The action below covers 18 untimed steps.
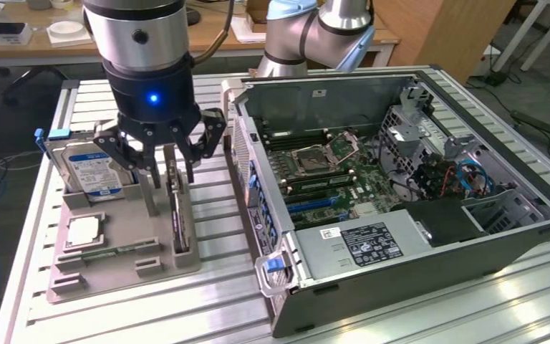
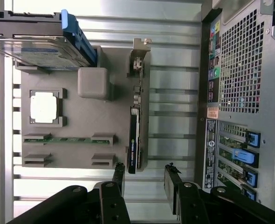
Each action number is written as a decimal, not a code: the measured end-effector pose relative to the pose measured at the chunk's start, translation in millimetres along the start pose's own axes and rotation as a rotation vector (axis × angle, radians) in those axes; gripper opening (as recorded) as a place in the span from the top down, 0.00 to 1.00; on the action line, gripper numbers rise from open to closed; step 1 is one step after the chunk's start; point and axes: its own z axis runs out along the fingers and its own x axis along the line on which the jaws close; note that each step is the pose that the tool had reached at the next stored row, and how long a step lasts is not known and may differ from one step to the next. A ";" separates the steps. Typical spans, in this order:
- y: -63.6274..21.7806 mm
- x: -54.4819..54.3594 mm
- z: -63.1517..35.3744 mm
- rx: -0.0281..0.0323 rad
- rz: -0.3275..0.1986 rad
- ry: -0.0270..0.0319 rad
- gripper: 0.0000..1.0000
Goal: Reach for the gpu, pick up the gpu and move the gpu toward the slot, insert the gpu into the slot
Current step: 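Pick up the gpu and move the gpu toward the slot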
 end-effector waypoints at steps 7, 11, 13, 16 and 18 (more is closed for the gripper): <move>0.0 0.0 1.4 0.0000 0.000 0.0000 0.53; -0.1 0.0 2.1 0.0001 0.000 0.0001 0.53; -0.1 0.0 2.5 0.0001 0.000 0.0000 0.53; -0.1 0.1 3.0 0.0000 0.000 0.0000 0.53; -0.1 0.1 3.3 0.0001 0.000 0.0000 0.53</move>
